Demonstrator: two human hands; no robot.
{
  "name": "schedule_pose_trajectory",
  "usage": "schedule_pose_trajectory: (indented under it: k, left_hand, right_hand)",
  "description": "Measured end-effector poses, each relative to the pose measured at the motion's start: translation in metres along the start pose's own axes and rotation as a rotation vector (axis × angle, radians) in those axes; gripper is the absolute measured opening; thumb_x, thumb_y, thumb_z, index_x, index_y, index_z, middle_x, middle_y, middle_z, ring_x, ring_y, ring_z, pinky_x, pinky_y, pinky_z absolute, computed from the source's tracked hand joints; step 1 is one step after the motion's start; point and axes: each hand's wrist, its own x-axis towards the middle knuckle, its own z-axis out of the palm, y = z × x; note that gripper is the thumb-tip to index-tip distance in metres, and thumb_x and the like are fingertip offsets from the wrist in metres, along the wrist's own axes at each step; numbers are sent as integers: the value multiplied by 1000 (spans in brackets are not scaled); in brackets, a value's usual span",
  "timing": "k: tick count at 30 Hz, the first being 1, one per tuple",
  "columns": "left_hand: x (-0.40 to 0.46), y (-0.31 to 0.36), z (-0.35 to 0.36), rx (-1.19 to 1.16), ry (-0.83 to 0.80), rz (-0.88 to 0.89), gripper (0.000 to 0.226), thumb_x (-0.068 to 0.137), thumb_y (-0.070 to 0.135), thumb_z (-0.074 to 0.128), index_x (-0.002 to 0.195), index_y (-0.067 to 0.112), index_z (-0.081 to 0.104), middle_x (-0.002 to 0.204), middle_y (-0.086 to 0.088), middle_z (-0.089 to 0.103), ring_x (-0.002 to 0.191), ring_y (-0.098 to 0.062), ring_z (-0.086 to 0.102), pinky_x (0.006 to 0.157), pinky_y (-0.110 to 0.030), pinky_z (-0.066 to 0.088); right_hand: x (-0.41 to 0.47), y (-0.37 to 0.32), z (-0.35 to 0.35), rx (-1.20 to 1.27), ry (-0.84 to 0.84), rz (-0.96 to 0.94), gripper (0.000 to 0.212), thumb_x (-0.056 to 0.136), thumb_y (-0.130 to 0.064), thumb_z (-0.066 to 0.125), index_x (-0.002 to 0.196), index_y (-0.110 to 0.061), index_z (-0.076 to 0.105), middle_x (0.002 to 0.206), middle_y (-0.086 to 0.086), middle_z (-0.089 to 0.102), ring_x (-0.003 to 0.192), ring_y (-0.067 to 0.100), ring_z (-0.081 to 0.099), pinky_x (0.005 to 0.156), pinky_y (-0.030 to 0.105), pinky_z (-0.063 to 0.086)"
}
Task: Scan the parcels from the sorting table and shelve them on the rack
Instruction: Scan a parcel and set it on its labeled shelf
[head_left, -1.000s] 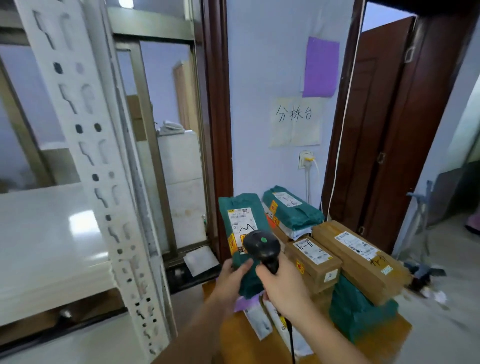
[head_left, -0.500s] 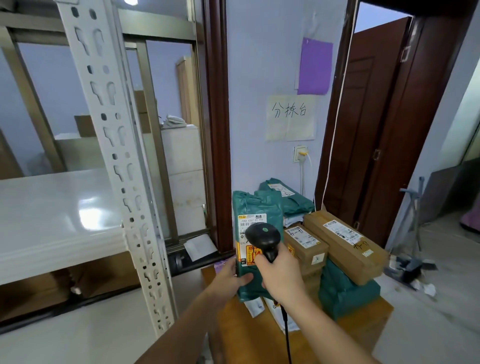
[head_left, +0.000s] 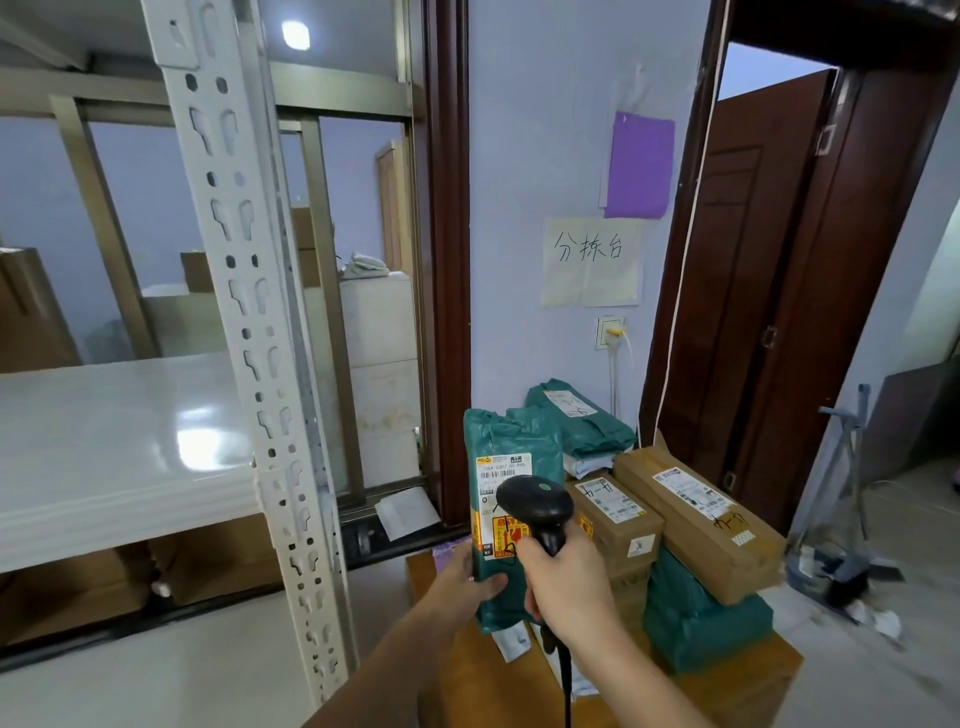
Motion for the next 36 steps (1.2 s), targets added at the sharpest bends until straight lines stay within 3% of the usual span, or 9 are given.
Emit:
schedule_pose_trajectory:
  k: [3,6,12,15,19,21,30,34,36]
  left_hand:
    - [-3,1,5,-23,-2,2,49,95,1,72,136,19,51,132,-8,69,125,-27,66,109,-50,54]
    - [-8,1,11,-63,20,13,48,97,-2,69,137,14,50,131,-10,68,119,-24,69,84,-32,63]
    - [-24,-2,20,-96,39,-8,46,98,-1,68,137,18,51,131,-9,69,114,-22,71,75,-27,63]
    - [-32,-7,26,-117,63,-26,44,98,0,68,134,21,53,131,-10,68,114,-23,72,78,-29,64]
    - [-40,-16,33,-141,95,-57,44,97,4,70,134,22,53,129,-11,70,116,-27,72,101,-50,60]
    - [-44,-19,33,-146,95,-59,44,97,3,70,132,23,55,129,-11,70,117,-28,71,104,-54,57]
    - [-66,-32,29,-129,90,-58,42,96,2,72,132,15,54,127,-13,70,117,-31,71,104,-53,57]
    - [-93,-43,25,-141,88,-74,41,97,0,70,130,18,53,126,-11,70,111,-25,72,80,-31,64]
    - [-105,-57,18,-174,91,-94,48,95,-2,72,135,17,53,126,-14,72,110,-28,74,82,-34,64]
  right_hand:
    - [-2,2,-4,8,0,-1,3,90,-16,60,89,-15,57,62,3,57,41,15,57,44,23,46]
    - [-3,5,-9,-6,1,-8,4,89,-17,59,91,-15,57,60,3,57,41,15,58,44,25,47]
    - [-10,8,-18,13,-33,-24,4,90,-16,59,90,-13,56,57,2,57,41,15,58,45,24,48]
    - [-16,8,-22,17,-70,-29,6,92,-15,58,87,-12,56,57,2,57,41,14,57,44,25,48]
    - [-27,11,-26,27,-119,-19,10,93,-15,57,85,-10,56,57,3,56,40,12,55,44,24,48]
    - [-33,12,-28,36,-125,-26,7,93,-15,57,88,-11,56,58,4,55,41,13,55,44,23,48]
    - [-59,12,-26,39,-136,-12,4,92,-14,57,93,-15,54,63,5,56,41,14,55,43,21,45]
    - [-76,13,-19,13,-167,1,5,92,-13,57,94,-13,53,64,6,56,40,14,55,43,22,46]
    - [-86,15,-15,5,-197,-8,5,92,-11,58,94,-11,53,63,7,54,39,15,55,42,23,45]
